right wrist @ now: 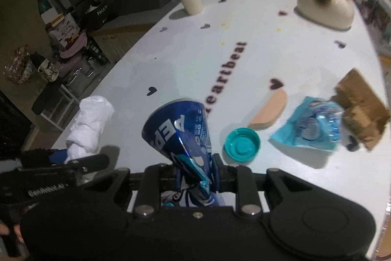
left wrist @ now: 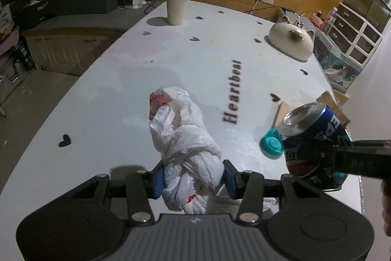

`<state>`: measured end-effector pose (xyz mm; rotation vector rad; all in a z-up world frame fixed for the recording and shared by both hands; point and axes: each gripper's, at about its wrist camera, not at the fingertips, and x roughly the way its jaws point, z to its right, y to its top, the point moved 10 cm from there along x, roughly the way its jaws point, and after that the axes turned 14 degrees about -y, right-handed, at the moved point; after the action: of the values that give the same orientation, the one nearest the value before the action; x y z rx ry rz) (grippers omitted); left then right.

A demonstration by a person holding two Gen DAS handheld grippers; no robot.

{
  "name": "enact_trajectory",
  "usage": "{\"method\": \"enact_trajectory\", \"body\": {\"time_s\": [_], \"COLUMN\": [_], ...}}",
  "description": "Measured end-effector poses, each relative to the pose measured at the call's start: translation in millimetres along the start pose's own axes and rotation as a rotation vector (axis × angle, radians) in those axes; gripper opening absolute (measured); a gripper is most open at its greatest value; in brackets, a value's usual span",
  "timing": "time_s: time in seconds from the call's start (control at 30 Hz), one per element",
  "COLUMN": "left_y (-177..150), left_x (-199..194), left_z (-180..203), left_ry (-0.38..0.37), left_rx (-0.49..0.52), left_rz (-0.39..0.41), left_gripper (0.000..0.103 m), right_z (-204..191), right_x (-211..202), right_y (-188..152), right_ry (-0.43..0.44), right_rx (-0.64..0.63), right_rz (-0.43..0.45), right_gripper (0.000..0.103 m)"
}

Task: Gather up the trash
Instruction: 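Lift the tissue bundle and Pepsi can and carry both toward the bin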

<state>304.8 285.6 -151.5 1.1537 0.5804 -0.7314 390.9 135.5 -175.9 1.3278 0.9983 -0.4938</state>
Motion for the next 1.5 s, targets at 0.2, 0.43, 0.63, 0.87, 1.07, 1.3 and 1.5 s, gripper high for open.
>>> {"method": "enact_trajectory", "body": {"time_s": [0.2,0.43,0.63,0.87,1.07,1.3,1.5], "left_y": [-10.3,-21.4,-29.4,-41.3,-50.2,-55.6,-60.7], "left_x": [-27.4,-46.3,-58.2,-68.9,-68.8,-55.3,-31.4], "left_z": [19.7,39.5,59.2,90.7,127.2,187.9,243.7], "left_ry": [-0.005,-0.011,-0.015,-0.016,-0.013,-0.021,-0.032], "left_rx": [0.008,0.017,0.04,0.064,0.071,0.085,0.099], "left_rz": [0.02,0.034,0.045,0.056,0.063,0.062,0.052], "left_gripper": [0.049,0.049,0.049,0.049,0.049,0.049,0.049], "right_z": [10.6,23.7,40.0,64.9,94.4,143.1,199.8], "right_x": [-34.1,-69.7,-92.6,-119.0,-136.9,-155.9,-170.7], "right_y": [-13.6,-31.3,-46.3,-62.0,-75.3,-84.5,-88.9], "right_ry": [-0.052,-0.104,-0.151,-0.179,-0.183,-0.189,-0.206], "right_rx": [-0.015,-0.008,0.001,0.028,0.048,0.061,0.074], "right_rz": [0.054,0.098,0.124,0.154,0.167,0.182,0.196], "right_gripper": [0.025,0.025,0.025,0.025,0.025,0.025,0.025]}}
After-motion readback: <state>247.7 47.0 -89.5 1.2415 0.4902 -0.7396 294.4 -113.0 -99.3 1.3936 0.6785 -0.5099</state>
